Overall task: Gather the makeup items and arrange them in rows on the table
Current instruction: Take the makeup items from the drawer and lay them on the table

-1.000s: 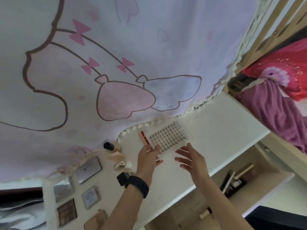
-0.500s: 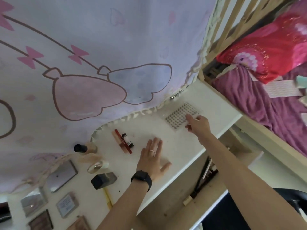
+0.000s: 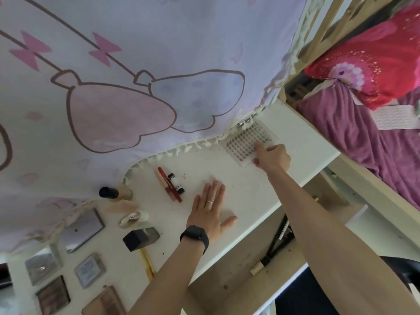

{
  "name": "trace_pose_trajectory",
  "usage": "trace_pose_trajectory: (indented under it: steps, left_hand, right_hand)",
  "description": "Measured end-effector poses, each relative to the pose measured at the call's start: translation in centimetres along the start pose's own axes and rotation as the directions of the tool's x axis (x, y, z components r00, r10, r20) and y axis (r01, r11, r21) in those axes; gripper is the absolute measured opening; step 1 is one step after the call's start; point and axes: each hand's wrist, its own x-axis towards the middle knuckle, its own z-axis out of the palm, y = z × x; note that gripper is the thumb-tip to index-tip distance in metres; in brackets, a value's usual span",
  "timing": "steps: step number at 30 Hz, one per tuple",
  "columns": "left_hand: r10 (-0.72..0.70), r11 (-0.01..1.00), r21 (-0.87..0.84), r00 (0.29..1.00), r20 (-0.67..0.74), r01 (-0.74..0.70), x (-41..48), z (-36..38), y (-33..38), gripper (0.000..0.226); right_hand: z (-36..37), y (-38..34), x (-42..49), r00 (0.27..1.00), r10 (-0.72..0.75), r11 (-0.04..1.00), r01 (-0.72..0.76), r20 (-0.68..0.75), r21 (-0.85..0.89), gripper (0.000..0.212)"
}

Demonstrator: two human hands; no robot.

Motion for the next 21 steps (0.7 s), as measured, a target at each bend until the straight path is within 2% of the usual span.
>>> trace_pose_trajectory:
  steps: [4, 7, 9, 12, 13, 14, 15, 17, 19, 21]
  left_hand:
    - [0.005, 1.000, -0.008, 1.000, 0.012, -0.005, -0.1, -0.3, 0.3, 0.092]
    - [-0.013, 1.000, 0.010, 0.999, 0.030, 0.013, -0.2, -0.9, 1.1, 0.089]
    - [-0.003, 1.000, 0.014, 0.998, -0.062, 0.004, -1.1, -1.0, 2.3, 0.077]
    - [0.171, 0.973, -0.094, 0.930, -0.326, -0.212, -4.3, 0.5, 5.7, 0.040]
    - [0.214, 0.948, -0.147, 0.907, -0.362, -0.282, -5.5, 1.7, 7.1, 0.030]
    - [0.221, 0.929, -0.216, 0.918, -0.330, -0.301, -6.4, 2.9, 8.4, 0.025]
    - [0.197, 0.919, -0.290, 0.949, -0.248, -0.266, -6.9, 4.3, 9.8, 0.023]
    - [0.106, 0.903, -0.412, 0.993, -0.054, -0.119, -6.8, 7.4, 12.0, 0.029]
    - [-0.011, 0.875, -0.482, 0.995, 0.095, 0.055, -5.3, 9.9, 13.6, 0.041]
    - [-0.111, 0.842, -0.508, 0.980, 0.168, 0.182, -3.2, 11.8, 14.7, 0.050]
  right_hand:
    - [-2.4, 2.2, -2.2, 0.997, 0.002, 0.975, -0.020, 0.079, 0.221, 0.034]
    - [-5.6, 7.4, -5.3, 0.996, -0.029, 0.977, 0.011, 0.081, 0.212, 0.021]
    - [-8.3, 11.8, -7.8, 0.996, -0.053, 0.993, 0.045, 0.068, 0.106, 0.014]
    - [-12.1, 17.6, -10.1, 0.988, -0.076, 0.982, 0.098, 0.132, -0.162, 0.013]
    - [-13.1, 19.3, -10.4, 0.981, -0.083, 0.964, 0.123, 0.174, -0.236, 0.013]
    - [-13.9, 20.8, -10.6, 0.972, -0.107, 0.935, 0.170, 0.210, -0.312, 0.015]
    - [-14.5, 22.1, -10.6, 0.958, -0.162, 0.882, 0.248, 0.236, -0.400, 0.018]
    - [-15.1, 23.9, -10.4, 0.900, -0.325, 0.689, 0.435, 0.290, -0.579, 0.018]
    - [-15.1, 24.7, -9.3, 0.819, -0.432, 0.460, 0.560, 0.377, -0.689, 0.020]
    - [-14.7, 24.4, -7.5, 0.765, -0.451, 0.317, 0.619, 0.460, -0.718, 0.027]
